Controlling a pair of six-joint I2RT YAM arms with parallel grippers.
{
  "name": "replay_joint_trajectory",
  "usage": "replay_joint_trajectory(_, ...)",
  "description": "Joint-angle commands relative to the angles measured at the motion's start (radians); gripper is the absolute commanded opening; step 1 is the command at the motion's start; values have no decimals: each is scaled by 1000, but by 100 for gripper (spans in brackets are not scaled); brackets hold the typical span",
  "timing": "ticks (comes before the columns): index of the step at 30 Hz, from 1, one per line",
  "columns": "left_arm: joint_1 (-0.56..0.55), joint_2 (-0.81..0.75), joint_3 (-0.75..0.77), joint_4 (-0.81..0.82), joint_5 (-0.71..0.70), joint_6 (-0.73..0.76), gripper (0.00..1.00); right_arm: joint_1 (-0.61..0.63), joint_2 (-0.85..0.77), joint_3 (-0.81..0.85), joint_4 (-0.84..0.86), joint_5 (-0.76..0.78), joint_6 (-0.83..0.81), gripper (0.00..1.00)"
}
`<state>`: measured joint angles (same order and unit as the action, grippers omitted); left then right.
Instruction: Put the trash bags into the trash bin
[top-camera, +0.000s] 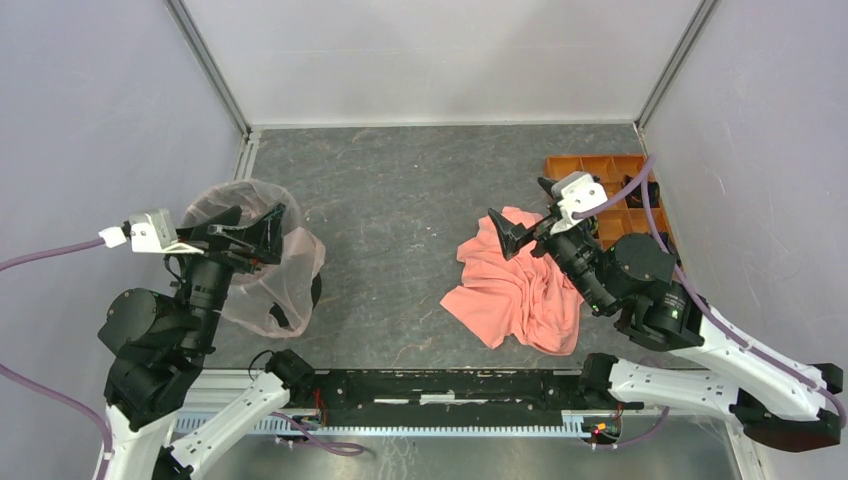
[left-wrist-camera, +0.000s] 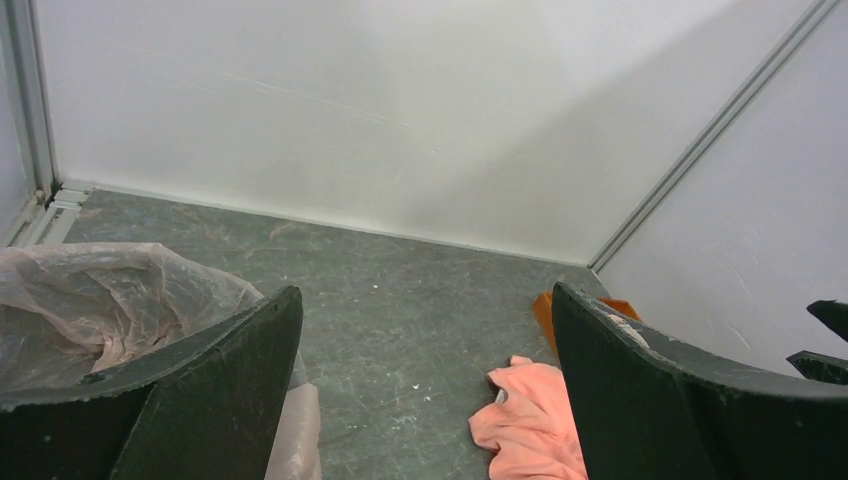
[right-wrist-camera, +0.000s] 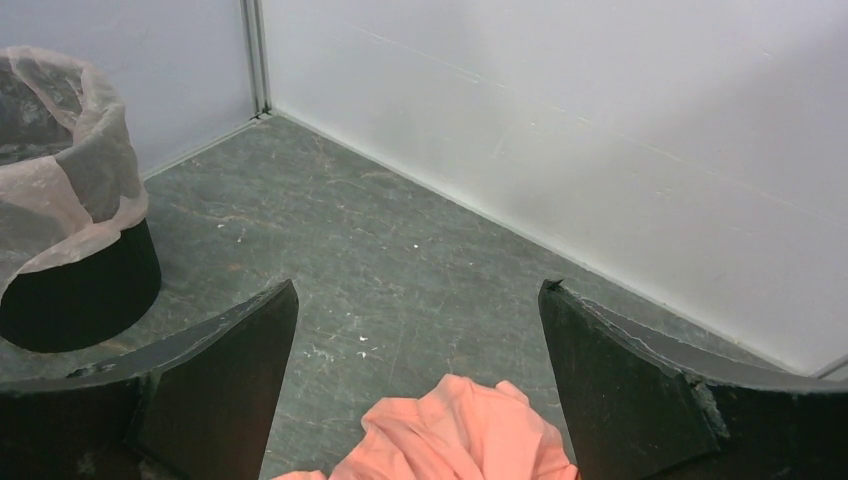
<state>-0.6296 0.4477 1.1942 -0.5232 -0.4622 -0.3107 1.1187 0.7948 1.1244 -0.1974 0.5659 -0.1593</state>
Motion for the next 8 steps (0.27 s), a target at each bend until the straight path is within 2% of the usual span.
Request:
replay_joint_trajectory(1, 2, -3, 16, 33, -26, 49, 100, 3, -40, -10, 62, 26, -8, 98)
replay_joint_trajectory(5, 2, 7, 9, 36, -21, 50, 100, 4, -72, -41, 85, 68, 7, 98)
replay_joint_trajectory(7, 2, 9, 6, 37, -15, 49, 100, 3, -117, -137, 182, 68, -38, 98)
replay_joint_trajectory(8, 2, 9, 3, 38, -12, 48, 100, 4, -122, -140, 178, 64, -43, 98)
